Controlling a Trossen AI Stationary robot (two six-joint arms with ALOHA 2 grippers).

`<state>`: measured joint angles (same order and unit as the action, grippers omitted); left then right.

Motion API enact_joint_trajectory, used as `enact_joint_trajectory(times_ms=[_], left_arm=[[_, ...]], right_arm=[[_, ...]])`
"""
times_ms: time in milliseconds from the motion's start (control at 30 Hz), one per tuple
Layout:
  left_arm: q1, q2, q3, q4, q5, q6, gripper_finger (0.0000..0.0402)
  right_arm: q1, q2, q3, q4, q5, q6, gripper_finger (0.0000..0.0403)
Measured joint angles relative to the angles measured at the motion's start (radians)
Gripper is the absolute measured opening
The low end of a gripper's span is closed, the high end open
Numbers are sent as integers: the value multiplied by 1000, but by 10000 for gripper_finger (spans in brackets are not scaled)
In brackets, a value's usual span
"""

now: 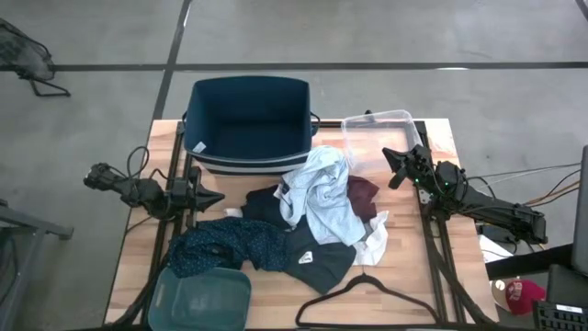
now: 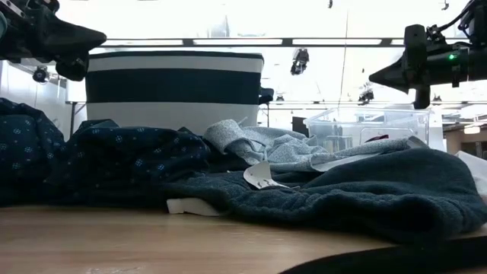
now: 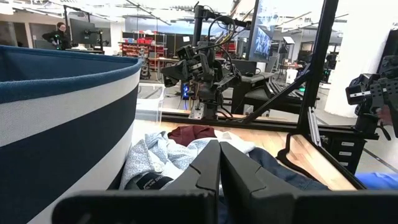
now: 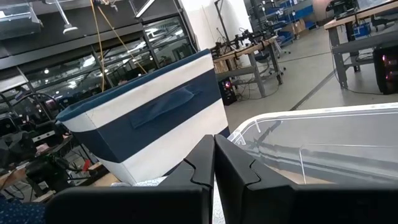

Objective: Pick & Place Cloths

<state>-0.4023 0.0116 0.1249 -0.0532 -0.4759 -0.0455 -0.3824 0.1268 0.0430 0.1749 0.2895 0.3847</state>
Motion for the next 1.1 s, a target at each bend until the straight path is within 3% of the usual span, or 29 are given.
enact_joint_trajectory(times_ms=[667,800,933,1100], left_arm=[[1,0,0,0,0,0,14],[1,0,0,0,0,0,14],[1,0,0,0,0,0,14],[1,0,0,0,0,0,14]], right_arm=[[0,0,0,4,0,2,8],[0,2,0,53,-9,86,8],[0,2,-1,96,-105,201,8],[1,2,-1,214,-393,203,8]])
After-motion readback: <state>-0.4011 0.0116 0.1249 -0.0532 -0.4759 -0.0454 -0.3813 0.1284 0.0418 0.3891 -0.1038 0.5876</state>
